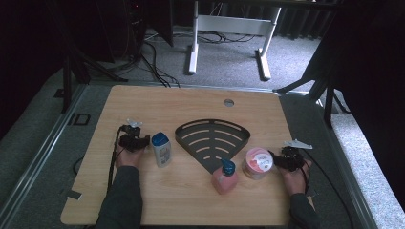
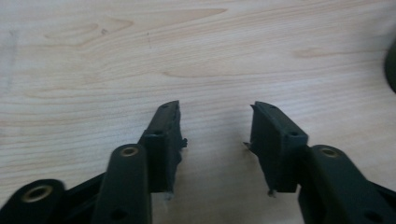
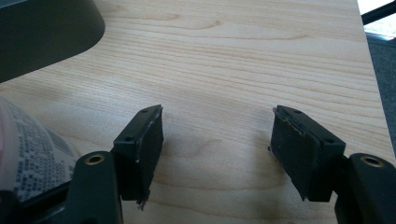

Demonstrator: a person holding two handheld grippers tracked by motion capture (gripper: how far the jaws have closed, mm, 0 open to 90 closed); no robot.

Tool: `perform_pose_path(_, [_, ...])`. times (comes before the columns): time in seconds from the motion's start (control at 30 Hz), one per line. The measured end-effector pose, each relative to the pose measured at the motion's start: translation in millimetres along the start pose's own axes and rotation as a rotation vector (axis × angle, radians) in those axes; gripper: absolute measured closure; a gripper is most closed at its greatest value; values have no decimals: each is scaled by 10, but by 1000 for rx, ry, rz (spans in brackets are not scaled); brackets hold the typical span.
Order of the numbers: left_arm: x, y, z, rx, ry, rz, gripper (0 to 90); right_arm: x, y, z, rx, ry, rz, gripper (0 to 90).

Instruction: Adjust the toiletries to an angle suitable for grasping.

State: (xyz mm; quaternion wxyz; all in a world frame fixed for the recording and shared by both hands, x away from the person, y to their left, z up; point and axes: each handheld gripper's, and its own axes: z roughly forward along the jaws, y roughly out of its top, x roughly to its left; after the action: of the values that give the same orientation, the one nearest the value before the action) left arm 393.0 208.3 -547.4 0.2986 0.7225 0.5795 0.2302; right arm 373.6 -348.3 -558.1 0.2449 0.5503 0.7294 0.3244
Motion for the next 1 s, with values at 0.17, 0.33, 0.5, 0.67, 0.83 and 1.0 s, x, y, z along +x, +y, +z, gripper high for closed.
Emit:
perform_pose_path(0.17, [-94, -37, -146, -37, -16, 58, 609, 0, -1, -1, 0, 0, 0, 341])
perform_pose_path(0.33, [-120, -105, -265, -59, -43, 53, 640, 0, -2, -2, -1, 1, -1, 341])
perform_pose_path(0.5, [-115, -238, -345, -64, -73, 50, 703, 0, -2, -1, -1, 1, -1, 342])
perform_pose_path(0.67, [-143, -313, -409, -40, -96, 75, 830, 0, -2, -2, -1, 1, -1, 342])
perform_pose_path(0.83, [-170, -352, -489, -47, -117, 98, 900, -1, -2, -2, 0, 1, -2, 342])
perform_pose_path(1.0, [-238, -445, -608, -52, -132, 116, 900, -2, -2, -2, -1, 2, -2, 342])
